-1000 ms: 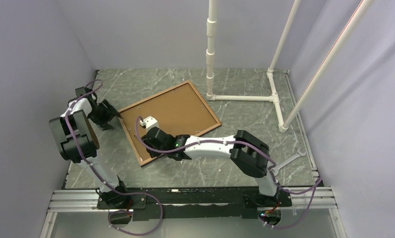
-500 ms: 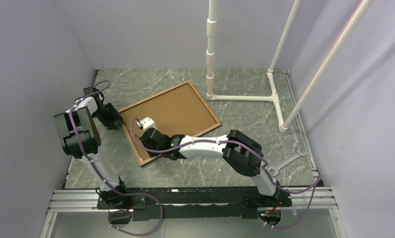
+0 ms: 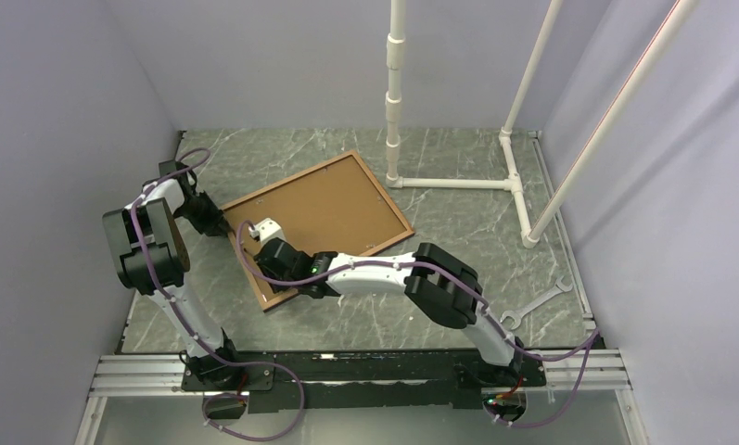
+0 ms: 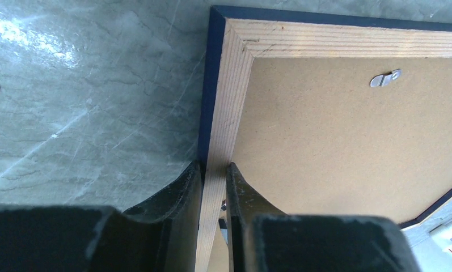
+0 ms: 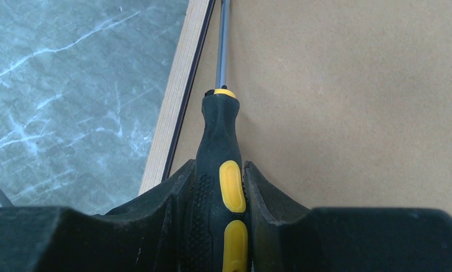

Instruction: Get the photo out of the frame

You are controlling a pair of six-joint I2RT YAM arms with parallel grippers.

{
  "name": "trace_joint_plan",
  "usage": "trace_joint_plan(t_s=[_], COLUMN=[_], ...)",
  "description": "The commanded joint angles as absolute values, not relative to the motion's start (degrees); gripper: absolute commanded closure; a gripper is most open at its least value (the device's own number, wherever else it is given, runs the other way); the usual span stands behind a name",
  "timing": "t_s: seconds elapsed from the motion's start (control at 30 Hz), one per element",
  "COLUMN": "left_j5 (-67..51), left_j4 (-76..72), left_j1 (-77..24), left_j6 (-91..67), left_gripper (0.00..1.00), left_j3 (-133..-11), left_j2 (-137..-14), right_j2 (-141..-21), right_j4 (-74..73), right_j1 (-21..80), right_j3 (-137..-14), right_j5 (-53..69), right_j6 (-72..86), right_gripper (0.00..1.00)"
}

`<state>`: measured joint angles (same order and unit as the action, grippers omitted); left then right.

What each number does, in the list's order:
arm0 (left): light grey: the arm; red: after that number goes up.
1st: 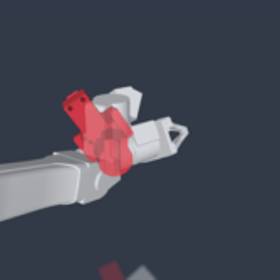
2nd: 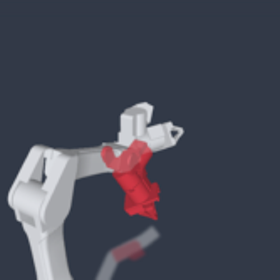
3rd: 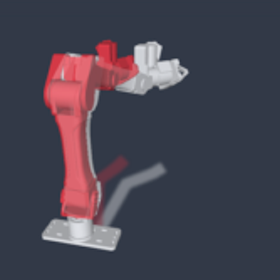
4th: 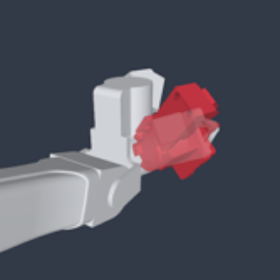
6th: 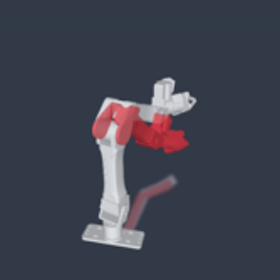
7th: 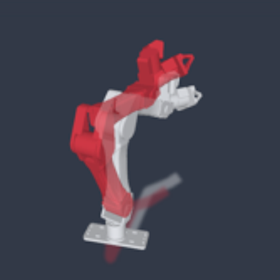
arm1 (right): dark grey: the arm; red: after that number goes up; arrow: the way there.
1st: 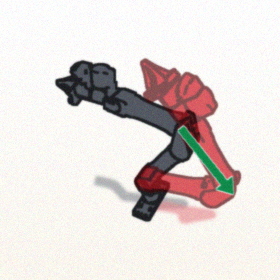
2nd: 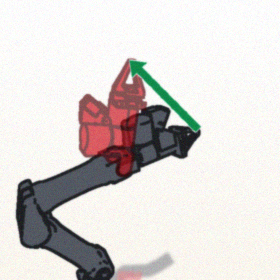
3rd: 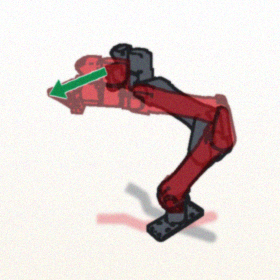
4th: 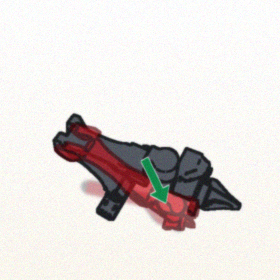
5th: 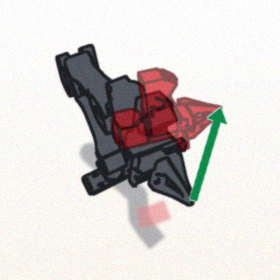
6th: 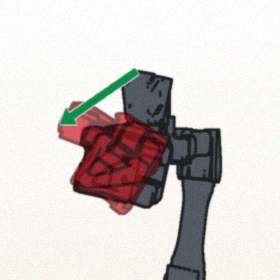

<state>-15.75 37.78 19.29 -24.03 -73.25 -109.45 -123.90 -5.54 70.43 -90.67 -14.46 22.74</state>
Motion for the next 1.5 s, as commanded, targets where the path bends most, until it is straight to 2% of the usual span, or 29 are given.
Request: trace_joint_plan(t_s=[0.0, 0.1, 0.57, 1.17, 1.47], left_j5=[-12.0, -12.23, -13.57, -13.07, -13.43], left_j4=[39.04, 39.09, 38.17, 38.37, 38.67], left_j1=[19.82, 19.79, 19.18, 19.07, 19.05], left_j6=[-21.86, -21.72, -21.8, -21.62, -21.88], left_gripper=[0.91, 1.0, 1.0, 1.0, 1.0], left_j3=[-73.81, -73.83, -71.88, -72.18, -73.3], left_j2=[-110.84, -111.21, -110.61, -111.01, -110.81], right_j2=[-126.11, -126.79, -132.27, -135.36, -124.8], right_j4=[-2.53, -2.51, 1.52, -2.68, 2.72], right_j1=[70.54, 70.58, 70.53, 67.33, 68.37], right_j3=[-94.94, -95.7, -100.84, -108.53, -96.49], right_j5=[-14.32, -16.04, -21.94, -26.96, -20.73], right_j6=[21.45, 21.44, 19.59, 17.74, 17.11], right_gripper=[1.0, 1.0, 1.0, 1.0, 1.0])
